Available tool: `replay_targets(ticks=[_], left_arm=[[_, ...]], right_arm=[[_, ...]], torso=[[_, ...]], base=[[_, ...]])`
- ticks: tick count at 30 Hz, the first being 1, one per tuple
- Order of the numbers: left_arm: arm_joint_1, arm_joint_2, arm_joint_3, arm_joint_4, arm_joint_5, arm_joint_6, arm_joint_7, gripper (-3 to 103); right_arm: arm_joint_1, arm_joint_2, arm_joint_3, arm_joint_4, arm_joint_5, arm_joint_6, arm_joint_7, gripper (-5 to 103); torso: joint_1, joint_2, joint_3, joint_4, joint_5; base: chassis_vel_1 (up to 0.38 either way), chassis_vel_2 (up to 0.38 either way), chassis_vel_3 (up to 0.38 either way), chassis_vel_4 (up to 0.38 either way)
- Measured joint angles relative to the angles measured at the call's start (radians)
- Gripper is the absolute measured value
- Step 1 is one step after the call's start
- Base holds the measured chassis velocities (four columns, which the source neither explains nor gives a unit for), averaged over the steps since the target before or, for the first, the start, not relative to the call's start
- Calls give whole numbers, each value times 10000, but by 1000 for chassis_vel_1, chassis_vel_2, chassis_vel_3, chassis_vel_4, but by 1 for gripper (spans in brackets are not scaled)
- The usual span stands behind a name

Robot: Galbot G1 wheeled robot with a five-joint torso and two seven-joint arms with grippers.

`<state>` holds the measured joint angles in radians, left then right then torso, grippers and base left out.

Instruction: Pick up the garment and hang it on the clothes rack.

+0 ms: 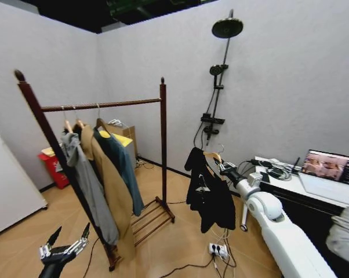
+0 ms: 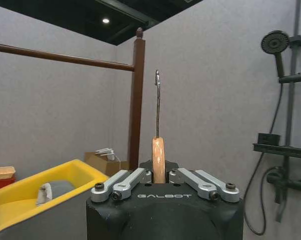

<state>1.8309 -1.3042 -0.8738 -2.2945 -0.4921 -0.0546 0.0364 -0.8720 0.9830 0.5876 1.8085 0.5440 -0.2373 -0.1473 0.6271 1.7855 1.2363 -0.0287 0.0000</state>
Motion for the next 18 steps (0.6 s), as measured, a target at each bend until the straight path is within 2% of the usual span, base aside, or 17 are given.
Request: replay_targets(ticks=[9,14,18], left_arm=[[0,0,0,0,0,0,0,100],[1,0,0,0,0,0,-1,100],[0,0,0,0,0,0,-2,100]], right_arm=[[-47,0,244,-223,-60,48,-48,10],[-96,24,464,-541,-133,381,-268,10],[-242,44,549,-567,-165,488,-371,10]], torso=[[1,-1,1,0,2],[0,0,0,6,0],[1,0,0,-7,0]], base=[[124,136,131,115],[100,92,80,74],[0,0,0,0]])
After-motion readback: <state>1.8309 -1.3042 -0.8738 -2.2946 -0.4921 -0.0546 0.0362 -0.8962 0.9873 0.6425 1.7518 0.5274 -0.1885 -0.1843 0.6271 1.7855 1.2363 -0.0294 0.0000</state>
